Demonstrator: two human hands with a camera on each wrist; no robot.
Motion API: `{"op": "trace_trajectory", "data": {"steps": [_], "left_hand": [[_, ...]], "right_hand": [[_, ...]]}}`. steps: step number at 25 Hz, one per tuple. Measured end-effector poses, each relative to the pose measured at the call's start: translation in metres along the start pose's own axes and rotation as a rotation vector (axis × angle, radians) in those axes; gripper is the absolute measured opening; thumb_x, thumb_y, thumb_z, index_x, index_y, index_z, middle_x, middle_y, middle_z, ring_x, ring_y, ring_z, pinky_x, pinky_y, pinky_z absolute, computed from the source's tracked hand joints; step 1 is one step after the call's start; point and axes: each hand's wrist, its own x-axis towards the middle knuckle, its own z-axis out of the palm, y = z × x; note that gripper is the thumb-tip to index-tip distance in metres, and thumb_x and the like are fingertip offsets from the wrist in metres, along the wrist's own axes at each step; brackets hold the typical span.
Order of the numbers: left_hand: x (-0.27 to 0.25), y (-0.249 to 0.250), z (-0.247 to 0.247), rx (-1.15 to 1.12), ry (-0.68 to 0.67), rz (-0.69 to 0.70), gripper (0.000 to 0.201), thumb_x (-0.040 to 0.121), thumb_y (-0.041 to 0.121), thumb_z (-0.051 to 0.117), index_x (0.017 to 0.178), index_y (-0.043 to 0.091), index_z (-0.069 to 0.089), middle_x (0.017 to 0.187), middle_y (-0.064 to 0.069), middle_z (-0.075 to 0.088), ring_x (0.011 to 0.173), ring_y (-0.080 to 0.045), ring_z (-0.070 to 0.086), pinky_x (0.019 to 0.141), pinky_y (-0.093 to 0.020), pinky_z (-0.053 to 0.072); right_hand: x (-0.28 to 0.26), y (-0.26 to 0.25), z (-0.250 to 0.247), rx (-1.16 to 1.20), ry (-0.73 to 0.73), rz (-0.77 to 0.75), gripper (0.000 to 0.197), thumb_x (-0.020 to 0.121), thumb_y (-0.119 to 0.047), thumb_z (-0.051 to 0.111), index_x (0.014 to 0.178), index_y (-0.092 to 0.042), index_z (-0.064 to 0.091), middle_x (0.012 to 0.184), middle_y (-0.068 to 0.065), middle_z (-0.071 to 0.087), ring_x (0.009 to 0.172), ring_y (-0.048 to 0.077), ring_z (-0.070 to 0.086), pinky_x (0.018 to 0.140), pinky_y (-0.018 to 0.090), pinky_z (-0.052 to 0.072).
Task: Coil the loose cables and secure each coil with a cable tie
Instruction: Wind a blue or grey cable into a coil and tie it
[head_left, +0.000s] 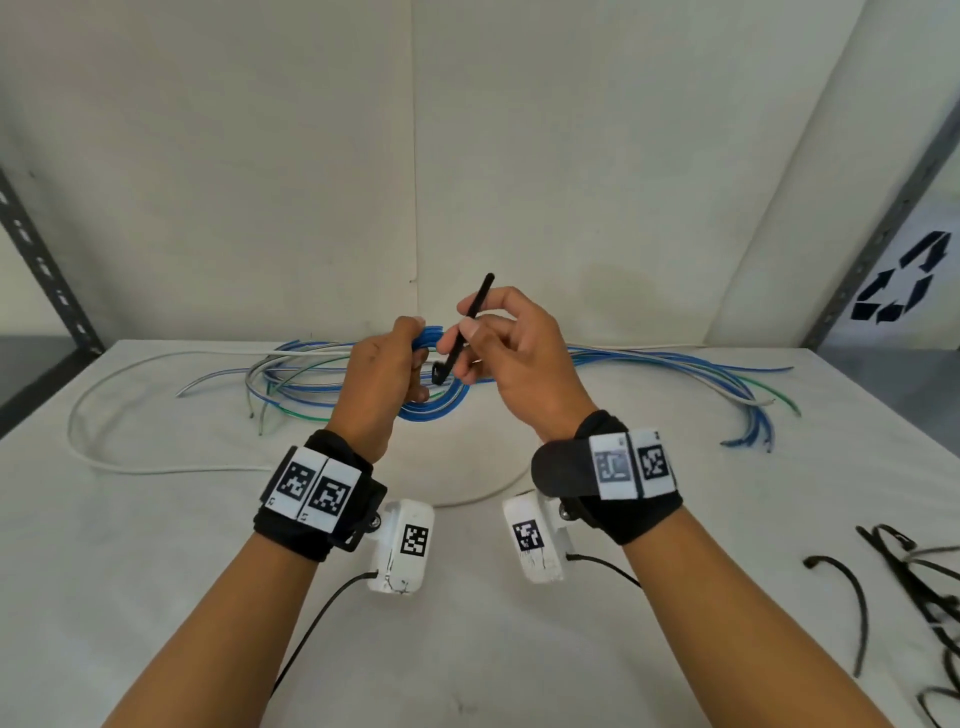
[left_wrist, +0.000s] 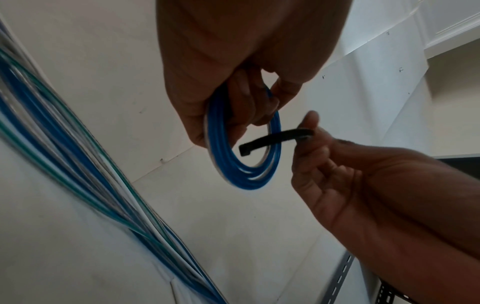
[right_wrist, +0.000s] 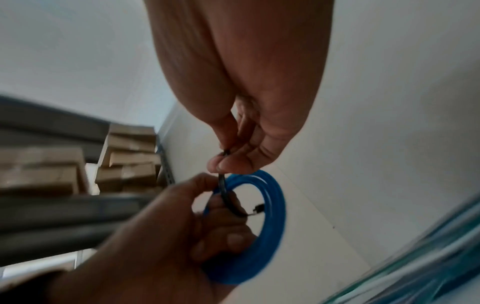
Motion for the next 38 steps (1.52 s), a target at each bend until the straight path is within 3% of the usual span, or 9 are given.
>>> {"op": "trace_trajectory", "data": {"steps": [6, 14, 17, 21, 25, 30, 32, 35, 38], "left_hand": [[0.000, 0.002, -0.004, -0.061, 0.086, 0.060, 0.037, 0.102, 0.024, 0.044, 0.070, 0.014, 0.061, 0.055, 0.003, 0.055, 0.049, -0.010, 0.051, 0.051, -0.024, 0.046], [0.007, -0.006, -0.009, -0.010, 0.099, 0.218, 0.016, 0.101, 0.021, 0.052, 0.090, 0.014, 0.061, 0.061, 0.013, 0.057, 0.050, -0.006, 0.046, 0.049, -0.021, 0.039], [0.008, -0.008, -0.012, -0.016, 0.058, 0.271, 0.011, 0.094, 0.027, 0.058, 0.087, 0.022, 0.064, 0.084, -0.012, 0.066, 0.065, -0.024, 0.050, 0.055, -0.028, 0.044], [0.004, -0.002, -0.013, 0.058, 0.031, 0.357, 0.011, 0.102, 0.017, 0.056, 0.092, 0.015, 0.062, 0.063, 0.014, 0.058, 0.051, -0.007, 0.043, 0.055, -0.027, 0.044], [-0.003, 0.001, -0.007, 0.127, -0.013, 0.433, 0.011, 0.102, 0.016, 0.056, 0.093, 0.015, 0.061, 0.060, 0.014, 0.060, 0.049, -0.006, 0.040, 0.053, -0.022, 0.044], [-0.006, 0.002, -0.004, 0.144, -0.013, 0.475, 0.011, 0.102, 0.017, 0.058, 0.092, 0.016, 0.063, 0.075, -0.023, 0.063, 0.051, -0.032, 0.033, 0.048, -0.046, 0.037], [-0.007, 0.003, -0.005, 0.172, -0.017, 0.491, 0.011, 0.102, 0.018, 0.058, 0.093, 0.019, 0.065, 0.080, -0.020, 0.065, 0.054, -0.040, 0.036, 0.049, -0.050, 0.042], [-0.007, 0.004, -0.006, 0.201, -0.029, 0.510, 0.014, 0.102, 0.017, 0.058, 0.095, 0.026, 0.068, 0.084, 0.009, 0.072, 0.054, -0.016, 0.049, 0.055, -0.038, 0.049], [-0.005, 0.002, -0.006, 0.216, -0.044, 0.536, 0.013, 0.102, 0.015, 0.058, 0.097, 0.021, 0.068, 0.086, 0.011, 0.072, 0.060, -0.002, 0.057, 0.057, -0.024, 0.049]], "right_hand": [[-0.011, 0.013, 0.011, -0.150, -0.097, -0.104, 0.008, 0.092, -0.005, 0.070, 0.098, 0.000, 0.067, 0.102, 0.010, 0.076, 0.095, 0.019, 0.074, 0.090, 0.040, 0.059], [-0.020, 0.020, 0.008, -0.138, -0.144, -0.132, 0.009, 0.090, -0.003, 0.072, 0.098, -0.002, 0.072, 0.107, 0.009, 0.076, 0.104, 0.019, 0.072, 0.094, 0.041, 0.058], [-0.019, 0.018, 0.007, -0.035, -0.108, -0.084, 0.011, 0.093, -0.003, 0.067, 0.101, 0.004, 0.070, 0.107, 0.014, 0.076, 0.097, 0.023, 0.074, 0.088, 0.038, 0.060], [-0.019, 0.007, 0.005, 0.135, -0.033, 0.079, 0.024, 0.103, -0.018, 0.053, 0.098, -0.002, 0.069, 0.098, 0.015, 0.073, 0.071, 0.020, 0.063, 0.060, 0.027, 0.049], [-0.019, 0.002, 0.004, 0.238, -0.051, 0.252, 0.026, 0.102, -0.020, 0.054, 0.084, -0.009, 0.068, 0.083, 0.011, 0.068, 0.064, 0.015, 0.054, 0.058, 0.024, 0.045], [-0.018, 0.000, 0.003, 0.281, -0.037, 0.291, 0.028, 0.101, -0.015, 0.053, 0.076, -0.009, 0.066, 0.074, 0.009, 0.067, 0.059, 0.015, 0.053, 0.058, 0.024, 0.049], [-0.018, -0.001, 0.003, 0.288, -0.025, 0.295, 0.029, 0.101, -0.015, 0.053, 0.076, -0.009, 0.066, 0.074, 0.009, 0.067, 0.059, 0.015, 0.053, 0.057, 0.024, 0.049], [-0.018, -0.002, 0.002, 0.293, -0.011, 0.302, 0.030, 0.101, -0.015, 0.052, 0.076, -0.010, 0.067, 0.073, 0.008, 0.067, 0.058, 0.014, 0.053, 0.057, 0.024, 0.049], [-0.018, -0.003, 0.001, 0.290, -0.018, 0.314, 0.030, 0.101, -0.015, 0.052, 0.076, -0.011, 0.066, 0.073, 0.007, 0.067, 0.058, 0.014, 0.053, 0.056, 0.023, 0.049]]}}
